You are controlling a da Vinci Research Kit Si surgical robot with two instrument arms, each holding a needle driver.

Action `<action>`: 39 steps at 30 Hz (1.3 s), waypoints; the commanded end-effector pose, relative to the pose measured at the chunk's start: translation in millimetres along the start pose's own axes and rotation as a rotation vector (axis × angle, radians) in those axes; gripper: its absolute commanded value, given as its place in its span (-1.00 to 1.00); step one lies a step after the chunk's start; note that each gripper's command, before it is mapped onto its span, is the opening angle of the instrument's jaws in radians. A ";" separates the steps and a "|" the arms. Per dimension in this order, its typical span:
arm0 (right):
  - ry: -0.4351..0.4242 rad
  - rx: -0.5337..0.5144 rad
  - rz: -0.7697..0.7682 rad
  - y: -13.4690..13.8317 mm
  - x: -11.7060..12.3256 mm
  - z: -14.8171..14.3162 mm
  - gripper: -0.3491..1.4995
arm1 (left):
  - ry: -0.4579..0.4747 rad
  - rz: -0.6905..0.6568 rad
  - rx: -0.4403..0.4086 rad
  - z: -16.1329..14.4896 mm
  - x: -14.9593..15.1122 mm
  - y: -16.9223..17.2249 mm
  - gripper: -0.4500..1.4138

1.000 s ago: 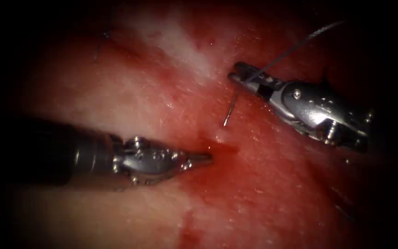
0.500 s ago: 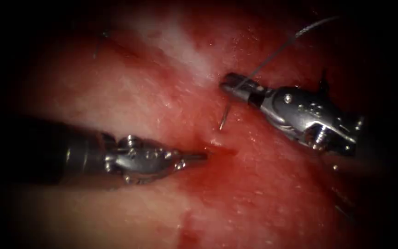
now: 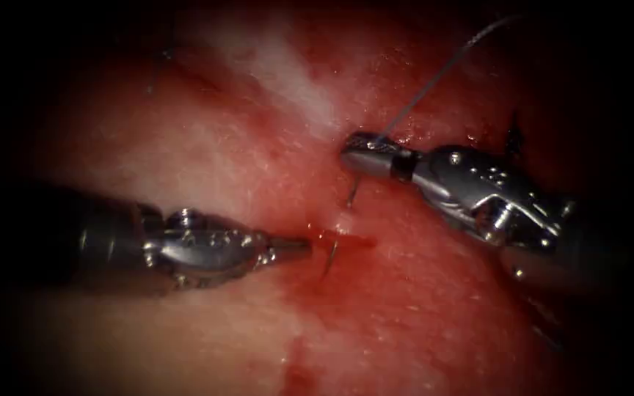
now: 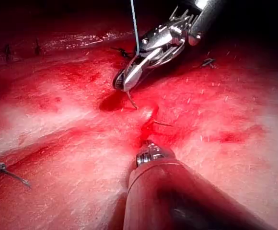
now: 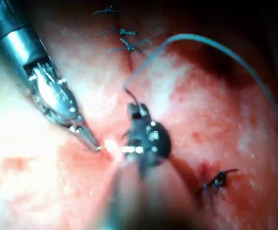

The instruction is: Wound Closure

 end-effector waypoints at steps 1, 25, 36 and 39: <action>-0.013 0.034 0.041 -0.4 -0.5 1.6 -1.00 | 0.000 0.001 -0.002 0.8 0.0 0.3 -0.62; 0.024 0.013 -0.055 2.2 1.4 2.5 0.84 | -0.004 0.007 -0.001 0.7 0.5 0.6 -0.62; 0.028 -0.068 -0.225 1.9 2.8 2.0 0.67 | -0.004 0.006 0.000 0.7 0.6 0.6 -0.62; 0.006 -0.091 -0.224 1.6 2.3 1.4 0.02 | -0.004 0.006 0.000 0.7 0.6 0.7 -0.62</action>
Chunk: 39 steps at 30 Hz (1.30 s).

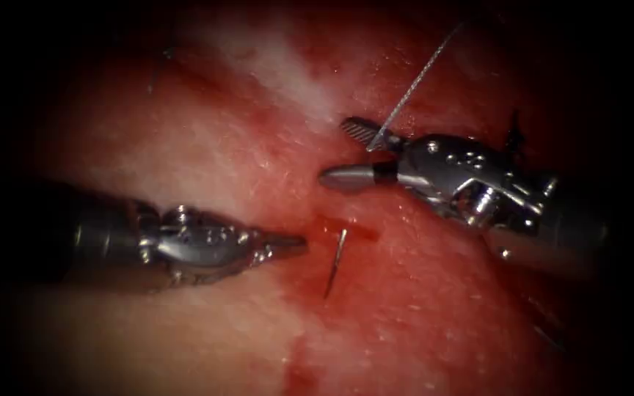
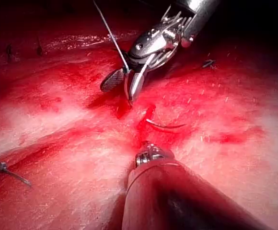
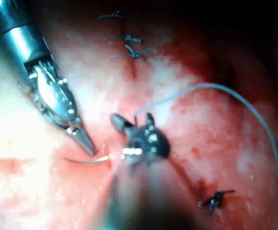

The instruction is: Wound Closure

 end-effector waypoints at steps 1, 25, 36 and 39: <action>-0.004 -0.001 0.002 -0.2 -0.4 0.4 -0.25 | 0.000 0.000 -0.001 0.8 -0.1 0.3 -0.62; -0.137 0.099 0.115 -2.6 -2.4 -0.4 -1.00 | -0.001 0.020 -0.001 0.7 0.3 0.6 -0.62; -0.092 0.092 0.102 0.9 -1.0 -0.6 0.60 | 0.090 0.182 -0.074 -0.9 1.8 0.9 -0.39; -0.055 0.112 0.054 2.3 -0.9 -1.5 0.64 | 0.164 0.315 -0.139 -1.8 2.8 1.3 -0.31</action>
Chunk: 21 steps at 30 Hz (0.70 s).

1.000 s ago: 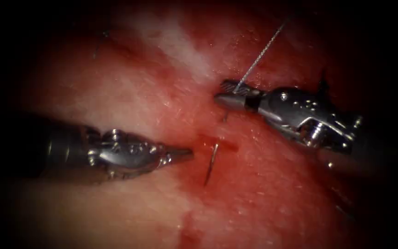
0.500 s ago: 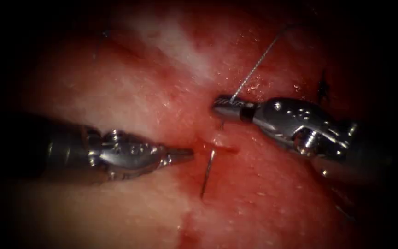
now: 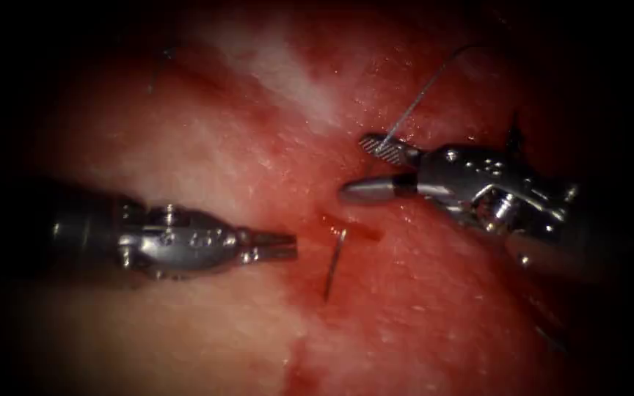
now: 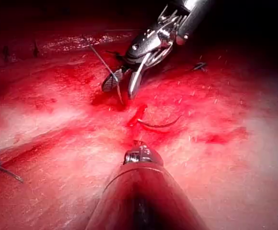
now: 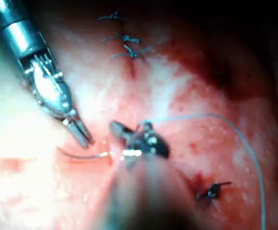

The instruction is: Wound Closure

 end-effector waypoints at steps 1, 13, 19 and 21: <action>0.019 0.015 -0.014 1.1 -0.2 -0.4 0.64 | 0.059 0.055 -0.040 0.5 0.8 0.5 -0.21; 0.017 0.026 -0.027 1.7 -0.9 -1.9 0.56 | 0.201 0.195 -0.130 2.6 4.0 2.1 0.23; 0.024 0.024 -0.031 1.9 -1.2 -1.5 0.53 | 0.227 0.214 -0.129 2.6 4.6 2.2 0.30; 0.024 0.022 -0.034 1.9 -1.5 -1.3 0.53 | 0.233 0.213 -0.126 2.5 4.8 2.0 0.30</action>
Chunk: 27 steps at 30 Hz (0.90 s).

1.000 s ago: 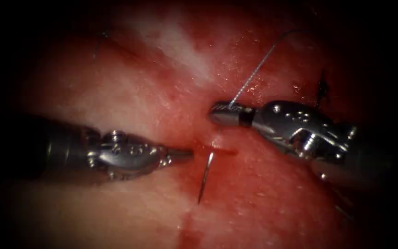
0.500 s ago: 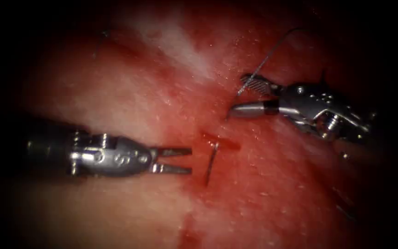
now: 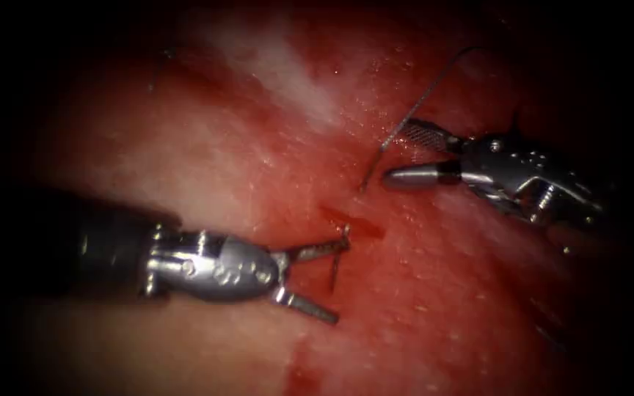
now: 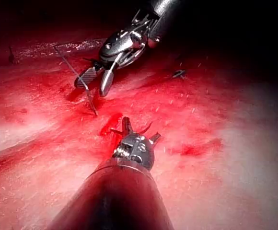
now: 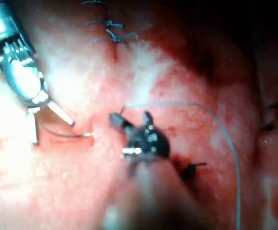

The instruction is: Wound Closure

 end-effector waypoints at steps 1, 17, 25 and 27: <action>0.002 0.000 -0.003 0.1 -0.3 1.1 0.53 | 0.006 -0.001 0.003 0.7 -0.2 0.0 0.28; 0.002 -0.004 -0.004 0.1 -0.4 1.5 0.45 | 0.011 0.016 0.006 2.2 -1.7 -0.6 -0.12; 0.005 -0.003 -0.004 -0.2 -0.5 1.4 0.35 | 0.045 -0.091 -0.025 1.8 -1.4 -0.6 -1.00; 0.005 -0.002 -0.004 -0.4 -0.5 1.4 0.35 | 0.052 -0.154 -0.036 1.9 -1.0 -0.7 -1.00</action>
